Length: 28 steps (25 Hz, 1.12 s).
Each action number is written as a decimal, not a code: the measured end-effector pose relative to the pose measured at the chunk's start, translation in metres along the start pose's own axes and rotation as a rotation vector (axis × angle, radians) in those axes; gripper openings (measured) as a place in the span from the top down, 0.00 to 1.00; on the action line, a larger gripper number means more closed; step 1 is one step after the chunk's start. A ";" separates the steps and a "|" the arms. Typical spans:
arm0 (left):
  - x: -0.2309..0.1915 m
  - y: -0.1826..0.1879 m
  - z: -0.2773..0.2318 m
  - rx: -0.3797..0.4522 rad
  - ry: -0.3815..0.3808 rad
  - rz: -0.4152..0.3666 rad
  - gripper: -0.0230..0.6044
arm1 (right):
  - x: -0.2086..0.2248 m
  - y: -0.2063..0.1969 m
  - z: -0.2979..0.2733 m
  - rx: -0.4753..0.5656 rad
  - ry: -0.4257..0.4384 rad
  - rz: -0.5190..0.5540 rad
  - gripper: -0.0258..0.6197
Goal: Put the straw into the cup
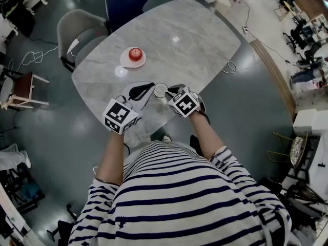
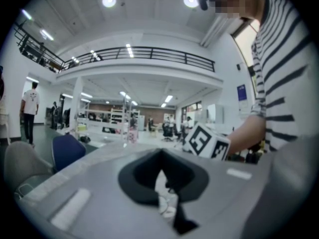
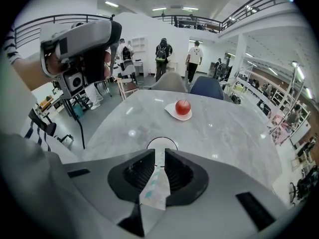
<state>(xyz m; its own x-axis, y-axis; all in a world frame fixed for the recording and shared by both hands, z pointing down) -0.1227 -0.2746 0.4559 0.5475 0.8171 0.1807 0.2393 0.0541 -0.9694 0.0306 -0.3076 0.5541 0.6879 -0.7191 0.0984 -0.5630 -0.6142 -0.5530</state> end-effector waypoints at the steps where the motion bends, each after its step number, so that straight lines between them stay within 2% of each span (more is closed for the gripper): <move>1: 0.000 0.000 0.000 0.002 0.001 0.001 0.95 | 0.000 0.000 0.001 0.000 -0.001 0.000 0.88; 13: 0.004 0.004 -0.001 0.014 0.001 0.001 0.95 | 0.002 0.009 0.027 0.102 -0.015 -0.035 0.85; 23: 0.006 0.011 0.000 0.021 0.003 -0.012 0.95 | -0.003 0.024 0.085 0.286 -0.034 -0.021 0.87; 28: 0.012 0.019 0.006 0.030 0.017 -0.030 0.95 | -0.007 0.025 0.120 0.413 -0.015 -0.056 0.89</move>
<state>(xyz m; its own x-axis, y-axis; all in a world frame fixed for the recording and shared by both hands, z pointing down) -0.1167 -0.2601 0.4391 0.5540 0.8049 0.2127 0.2316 0.0964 -0.9680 0.0667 -0.2787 0.4407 0.7206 -0.6816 0.1270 -0.2957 -0.4678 -0.8329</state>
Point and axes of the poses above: the fingertips, and each gripper's own axes: z backward along the fingers, x to its right, y out of its top, the point moved 8 cm from there along z, backward along the fingers, and after that the axes turned 13 degrees about -z, right-handed, at the moved point
